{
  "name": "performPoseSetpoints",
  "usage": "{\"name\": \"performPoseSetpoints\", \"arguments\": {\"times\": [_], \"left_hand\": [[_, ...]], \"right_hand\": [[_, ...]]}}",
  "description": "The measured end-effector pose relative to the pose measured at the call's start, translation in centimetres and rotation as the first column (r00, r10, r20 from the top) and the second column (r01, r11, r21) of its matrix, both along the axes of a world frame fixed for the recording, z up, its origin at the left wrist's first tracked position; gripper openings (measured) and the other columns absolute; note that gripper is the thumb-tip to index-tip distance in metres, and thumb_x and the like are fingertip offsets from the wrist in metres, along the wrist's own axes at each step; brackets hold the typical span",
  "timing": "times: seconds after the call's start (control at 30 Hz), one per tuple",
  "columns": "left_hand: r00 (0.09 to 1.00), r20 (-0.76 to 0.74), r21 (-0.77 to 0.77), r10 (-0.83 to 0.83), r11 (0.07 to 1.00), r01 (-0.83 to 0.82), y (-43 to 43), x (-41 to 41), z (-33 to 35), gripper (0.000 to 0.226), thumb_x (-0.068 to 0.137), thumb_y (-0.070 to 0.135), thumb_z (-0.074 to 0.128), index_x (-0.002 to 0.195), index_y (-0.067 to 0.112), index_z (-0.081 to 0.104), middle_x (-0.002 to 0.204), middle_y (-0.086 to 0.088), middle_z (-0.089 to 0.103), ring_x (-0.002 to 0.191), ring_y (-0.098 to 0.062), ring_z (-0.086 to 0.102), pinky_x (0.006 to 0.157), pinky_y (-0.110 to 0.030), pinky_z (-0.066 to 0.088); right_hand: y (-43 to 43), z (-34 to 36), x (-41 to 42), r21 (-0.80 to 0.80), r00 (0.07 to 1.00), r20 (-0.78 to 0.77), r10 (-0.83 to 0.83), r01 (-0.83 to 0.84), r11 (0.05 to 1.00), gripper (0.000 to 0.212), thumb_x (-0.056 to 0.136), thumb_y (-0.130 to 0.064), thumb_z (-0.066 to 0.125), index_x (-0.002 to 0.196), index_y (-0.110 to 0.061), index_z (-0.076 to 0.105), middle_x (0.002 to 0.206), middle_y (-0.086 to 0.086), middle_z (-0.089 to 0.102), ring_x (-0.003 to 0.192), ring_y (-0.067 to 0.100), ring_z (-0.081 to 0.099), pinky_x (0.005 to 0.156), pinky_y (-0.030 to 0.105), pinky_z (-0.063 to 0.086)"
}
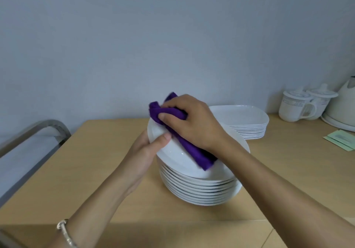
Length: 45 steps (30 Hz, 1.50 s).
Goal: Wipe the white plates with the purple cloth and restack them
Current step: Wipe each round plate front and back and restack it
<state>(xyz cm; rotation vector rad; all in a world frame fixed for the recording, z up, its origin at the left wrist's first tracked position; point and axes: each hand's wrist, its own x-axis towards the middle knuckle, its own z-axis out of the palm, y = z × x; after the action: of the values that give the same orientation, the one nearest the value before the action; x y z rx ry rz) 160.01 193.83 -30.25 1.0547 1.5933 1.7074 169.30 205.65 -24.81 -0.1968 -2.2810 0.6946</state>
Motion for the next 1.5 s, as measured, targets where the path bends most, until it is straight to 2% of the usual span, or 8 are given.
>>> {"name": "performPoseSetpoints", "arguments": {"times": [0.13, 0.43, 0.63, 0.87, 1.0, 1.2, 1.33, 1.5], "left_hand": [[1.0, -0.019, 0.012, 0.004, 1.0, -0.003, 0.0, -0.2, -0.1, 0.048, 0.084, 0.029, 0.058, 0.13, 0.016, 0.06, 0.122, 0.001, 0.07, 0.119, -0.014, 0.062, 0.102, -0.033, 0.045], [0.998, 0.06, 0.07, 0.021, 0.997, -0.026, 0.1, 0.2, -0.6, 0.049, 0.08, 0.034, 0.061, 0.127, 0.017, 0.062, 0.118, 0.004, 0.072, 0.114, -0.01, 0.065, 0.089, -0.019, 0.052], [0.998, 0.047, 0.15, 0.032, 0.988, -0.039, 0.2, 1.5, 1.1, 0.04, 0.08, 0.029, 0.063, 0.117, 0.014, 0.066, 0.109, 0.002, 0.075, 0.103, -0.01, 0.069, 0.078, -0.015, 0.052], [0.919, 0.376, 0.307, -0.12, 0.952, -0.002, 1.0, 4.4, 4.5, 0.037, 0.077, 0.012, 0.064, 0.114, 0.005, 0.066, 0.103, -0.01, 0.075, 0.094, -0.019, 0.072, 0.08, -0.029, 0.06], [0.923, 0.378, 0.396, -0.067, 0.913, -0.096, -0.1, 3.4, 6.9, 0.048, 0.077, 0.015, 0.058, 0.123, 0.003, 0.062, 0.111, -0.012, 0.073, 0.1, -0.022, 0.071, 0.087, -0.034, 0.058], [0.973, -0.022, 0.417, 0.229, 0.887, -0.199, -2.2, 0.4, 8.4, 0.028, 0.086, 0.011, 0.062, 0.11, 0.026, 0.064, 0.104, 0.011, 0.074, 0.104, -0.009, 0.068, 0.086, -0.025, 0.056], [0.723, -0.521, 0.256, 0.454, 0.891, -0.375, -2.2, -2.2, 7.2, 0.015, 0.094, 0.017, 0.06, 0.103, 0.028, 0.057, 0.086, 0.015, 0.062, 0.078, 0.003, 0.058, 0.07, -0.016, 0.045], [0.427, -0.869, 0.017, 0.251, 0.876, -0.481, -1.1, -5.5, 2.8, 0.017, 0.099, 0.017, 0.051, 0.115, 0.013, 0.054, 0.074, -0.011, 0.058, 0.072, -0.038, 0.057, 0.062, -0.038, 0.041]], "right_hand": [[0.6, 1.8, -4.7, 0.051, 0.987, 0.16, -0.014, 0.006, 0.999, 0.019, 0.088, -0.032, 0.061, 0.1, -0.022, 0.072, 0.095, -0.005, 0.067, 0.09, 0.011, 0.058, 0.081, 0.024, 0.045], [9.8, 1.0, -3.8, -0.257, 0.909, 0.378, -0.175, 0.285, 0.923, 0.022, 0.082, -0.041, 0.066, 0.095, -0.024, 0.069, 0.097, 0.001, 0.068, 0.09, 0.019, 0.062, 0.078, 0.03, 0.049], [11.7, -1.9, 3.3, -0.524, 0.945, 0.27, -0.183, 0.304, 0.795, 0.017, 0.086, -0.031, 0.067, 0.092, -0.015, 0.071, 0.091, 0.007, 0.073, 0.079, 0.02, 0.065, 0.079, 0.035, 0.052], [9.8, -1.3, 5.5, -0.519, 0.936, 0.059, -0.346, 0.325, 0.79, 0.012, 0.081, -0.041, 0.067, 0.079, -0.03, 0.069, 0.077, -0.011, 0.071, 0.079, 0.014, 0.068, 0.079, 0.036, 0.056], [8.1, -0.4, 5.3, -0.575, 0.932, -0.091, -0.352, 0.24, 0.783, 0.008, 0.082, -0.038, 0.067, 0.079, -0.031, 0.068, 0.078, -0.011, 0.071, 0.078, 0.013, 0.066, 0.076, 0.033, 0.053], [4.7, -2.0, 3.7, -0.357, 0.961, 0.128, -0.244, 0.274, 0.893, 0.007, 0.083, -0.038, 0.065, 0.082, -0.032, 0.068, 0.079, -0.017, 0.068, 0.075, 0.001, 0.063, 0.066, 0.017, 0.047], [3.9, -3.5, 2.8, -0.267, 0.925, 0.317, -0.21, 0.299, 0.916, 0.013, 0.083, -0.042, 0.063, 0.082, -0.029, 0.067, 0.076, -0.012, 0.067, 0.074, 0.005, 0.063, 0.065, 0.02, 0.047], [3.5, -3.7, 2.3, -0.215, 0.866, 0.474, -0.163, 0.293, 0.932, 0.013, 0.082, -0.041, 0.064, 0.088, -0.03, 0.068, 0.083, -0.012, 0.066, 0.078, 0.002, 0.06, 0.065, 0.017, 0.043]]}}
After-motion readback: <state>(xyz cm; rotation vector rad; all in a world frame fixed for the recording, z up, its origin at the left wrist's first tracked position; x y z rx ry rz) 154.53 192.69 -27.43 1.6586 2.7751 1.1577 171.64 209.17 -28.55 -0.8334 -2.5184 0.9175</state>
